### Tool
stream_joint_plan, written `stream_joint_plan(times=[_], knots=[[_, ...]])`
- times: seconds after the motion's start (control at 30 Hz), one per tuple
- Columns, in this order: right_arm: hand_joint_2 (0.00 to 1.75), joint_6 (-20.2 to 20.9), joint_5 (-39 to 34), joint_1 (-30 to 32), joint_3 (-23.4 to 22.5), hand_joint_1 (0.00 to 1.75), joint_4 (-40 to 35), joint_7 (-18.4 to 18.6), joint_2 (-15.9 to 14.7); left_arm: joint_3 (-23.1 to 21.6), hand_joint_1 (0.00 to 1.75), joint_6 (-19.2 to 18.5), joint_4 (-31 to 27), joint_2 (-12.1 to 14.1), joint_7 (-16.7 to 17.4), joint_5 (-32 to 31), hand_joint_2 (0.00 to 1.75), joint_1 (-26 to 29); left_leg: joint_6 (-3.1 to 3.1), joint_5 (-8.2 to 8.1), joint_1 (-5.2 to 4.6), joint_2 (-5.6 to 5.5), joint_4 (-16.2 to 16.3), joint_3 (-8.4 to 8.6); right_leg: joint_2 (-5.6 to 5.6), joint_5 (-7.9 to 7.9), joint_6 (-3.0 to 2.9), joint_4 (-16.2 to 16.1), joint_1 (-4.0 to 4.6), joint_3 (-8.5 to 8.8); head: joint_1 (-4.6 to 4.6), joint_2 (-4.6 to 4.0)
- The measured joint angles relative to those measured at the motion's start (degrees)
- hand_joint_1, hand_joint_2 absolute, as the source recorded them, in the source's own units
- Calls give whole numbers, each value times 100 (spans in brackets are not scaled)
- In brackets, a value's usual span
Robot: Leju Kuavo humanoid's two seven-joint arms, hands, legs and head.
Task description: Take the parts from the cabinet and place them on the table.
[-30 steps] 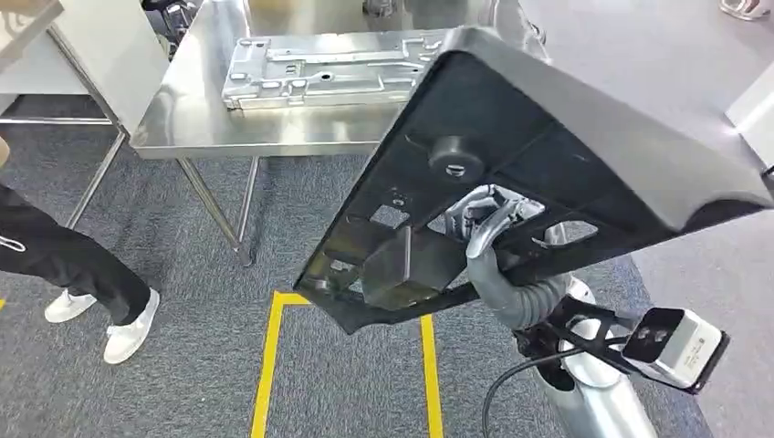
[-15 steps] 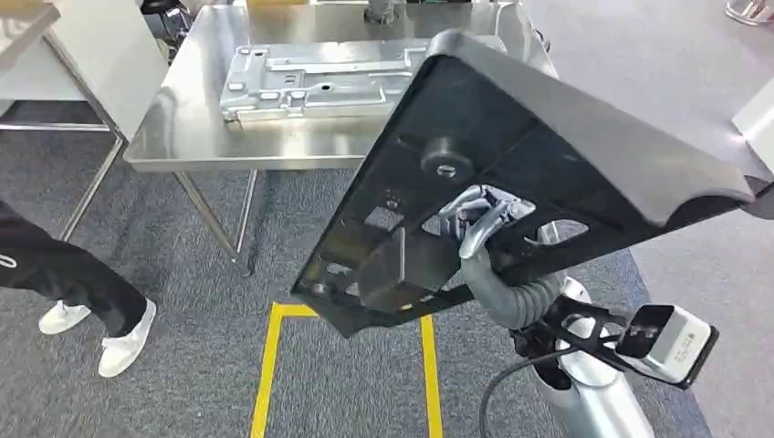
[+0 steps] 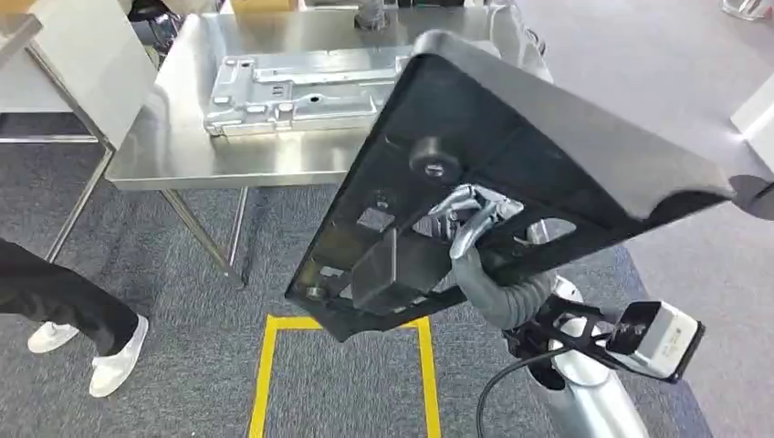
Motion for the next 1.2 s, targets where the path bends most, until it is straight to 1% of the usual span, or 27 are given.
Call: stream_joint_plan(times=[0.03, 0.07, 0.1, 0.13, 0.2, 0.23, 0.27, 0.3, 0.37, 0.4, 0.43, 0.53, 0.57, 0.6, 0.63, 0.7, 0.73, 0.77, 0.8, 0.87, 0.9, 0.93, 1.03, 1.07, 1.1, 1.13, 1.2], knots=[[175, 0, 7, -11, 7, 175, -2, 2, 0, 0, 0, 0, 0, 0, 0, 0, 175, 1, 23, 5, 9, 0, -36, 16, 0, -13, 29, -19, 7, 24, -7, -2], [175, 0, 6, -18, 9, 175, -15, 9, 2, 0, 0, 0, 0, -9, 0, 0, 175, -7, 54, 25, 81, 3, -114, 87, -3, -65, 67, 3, 7, 44, -9, 0], [175, -2, 11, -37, 11, 175, -22, 9, 2, 2, 0, 0, 0, -11, -2, 0, 175, -13, 80, 9, 79, -1, -146, 142, -9, -141, 98, 194, 12, -31, 15, -2], [175, -2, 11, -57, 11, 175, -24, 4, 2, 2, 0, 0, 0, -11, -4, 0, 175, -24, 114, -15, 79, 2, -151, 171, -9, -318, 119, 602, -5, -254, 28, 0], [175, -2, 11, -39, 11, 175, -22, 7, 2, 2, 0, 0, 0, -11, -2, 0, 175, -34, 130, -81, 77, 1, -150, 228, -9, -630, 160, 1595, -43, -871, 24, -2], [175, -2, 11, -30, 13, 175, -20, 11, 2, 2, 0, 0, 0, -11, -2, 0, 175, -33, 126, -114, 77, -2, -149, 262, -10, -631, 175, 1871, -54, -1091, 28, 0], [175, -2, 11, -28, 13, 175, -20, 11, 2, 2, 0, 0, 0, -13, -2, 0, 175, -24, 118, -152, 79, -5, -149, 310, -10, -480, 186, 1856, -69, -1178, 31, -2], [175, -2, 11, -30, 13, 175, -20, 11, 2, 2, 0, 0, 0, -15, -2, 0, 175, -19, 106, -202, 79, -11, -149, 380, -14, -167, 186, 1544, -83, -1107, 26, 0], [175, -2, 11, -39, 13, 175, -20, 11, 2, 2, 0, 0, 0, -33, 0, 0, 175, -19, 66, -315, 80, -20, -149, 540, -28, 545, 148, 447, -86, -697, 31, -2], [175, -2, 11, -39, 13, 175, -18, 9, 2, 2, 0, 0, 0, -35, 0, 0, 175, -11, 34, -362, 76, -22, -153, 532, -41, 575, 111, 197, -73, -579, 38, -2], [175, -2, 11, -51, 13, 175, -22, 11, 4, 2, 0, 0, 0, -35, 0, 0, 175, -39, -11, -394, 44, -25, -114, 528, -39, 511, 90, 59, -36, -544, 26, 0], [175, -2, 13, -50, 15, 175, -20, 22, 7, 2, 0, -2, 0, -35, 0, 0, 175, -44, -93, -439, 65, -5, -179, 550, 2, 444, -7, 79, -21, -564, 7, -2], [175, -2, 13, -55, 15, 175, -33, 33, 11, 2, 0, -2, 0, -28, 0, -4, 175, -55, -139, -496, 70, -4, -167, 585, 3, 436, -41, 27, -62, -498, 2, 2], [175, -4, 17, -72, 15, 175, -37, 44, 13, 2, 0, -4, 0, -26, -11, -4, 175, -59, -165, -545, 81, -3, -19, 560, -4, 412, -76, 3, -64, -439, -2, -2], [175, -4, 20, -101, 15, 175, -37, 63, 15, 2, 0, -13, 0, -28, -13, -9, 175, -67, -186, -688, 82, -2, 313, 380, -21, 380, -110, -1, -66, -406, -42, 0], [175, -7, 20, -115, 18, 175, -37, 98, 17, 2, 0, -22, 0, -31, -15, -13, 175, -68, -213, -1064, 91, -1, 1329, -228, -26, 318, -133, -1, -50, -353, -41, 0], [175, -9, 20, -111, 18, 175, -35, 109, 17, 2, 0, -24, 0, -31, -15, -13, 175, -55, -220, -1121, 90, -1, 1704, -490, -24, 284, -137, 1, -44, -318, -42, -2], [175, -9, 20, -109, 20, 175, -35, 111, 15, 2, 0, -33, 0, -28, -17, -15, 175, -39, -219, -1005, 90, -1, 1783, -615, -14, 248, -136, 1, -40, -269, -41, -2], [175, -18, 17, -110, 20, 175, -35, 111, 17, 2, 0, -46, 0, -26, -18, -24, 175, -30, -207, -760, 90, -1, 1575, -587, -2, 206, -129, 1, -38, -207, -44, -2], [175, -31, 17, -109, 20, 175, -35, 111, 17, 2, 0, -72, 0, -20, -17, -46, 175, -36, -161, -86, 89, -1, 637, -256, 4, 109, -105, 2, -35, -54, -42, 0], [175, -50, 17, -103, 20, 175, -37, 111, 15, 2, 0, -79, 0, -20, -17, -46, 175, -28, -121, 185, 85, 1, 126, -99, 3, 52, -80, -1, -36, -13, -42, -2], [175, -68, 17, -99, 20, 175, -37, 103, 15, 0, 0, -81, 0, -20, -17, -48, 175, -40, -104, 97, 41, -4, 58, -36, 8, 21, -41, 29, 5, -16, -37, -2], [175, -101, 39, -57, 22, 175, -37, 76, 13, 2, 0, -81, 0, -20, -4, -46, 175, -26, -13, 32, 31, -10, 17, -54, 19, 6, 34, -5, -26, -42, -42, 0], [175, -101, 50, -57, 24, 175, -39, 52, 13, 2, 0, -76, 0, -22, -4, -46, 175, -27, 28, 33, 61, -11, -34, -11, 18, -28, 85, -10, -5, -14, -37, 0], [175, -101, 53, -52, 22, 175, -42, 35, 7, 2, 0, -70, 0, -22, 0, -46, 175, -22, 53, 34, 77, -11, -79, 50, 8, -73, 114, 91, -37, -25, -31, 0], [175, -101, 55, -60, 22, 175, -46, 15, 2, 2, 0, -59, 0, -20, 0, -46, 175, -26, 96, 6, 78, -8, -97, 88, 1, -196, 141, 384, -35, -172, -6, 0], [175, -101, 55, -32, 20, 175, -46, -9, -18, 2, 0, -46, 0, -15, 11, -46, 175, -39, 134, -45, 74, -5, -96, 133, -2, -546, 184, 1328, -54, -736, -11, 0]])
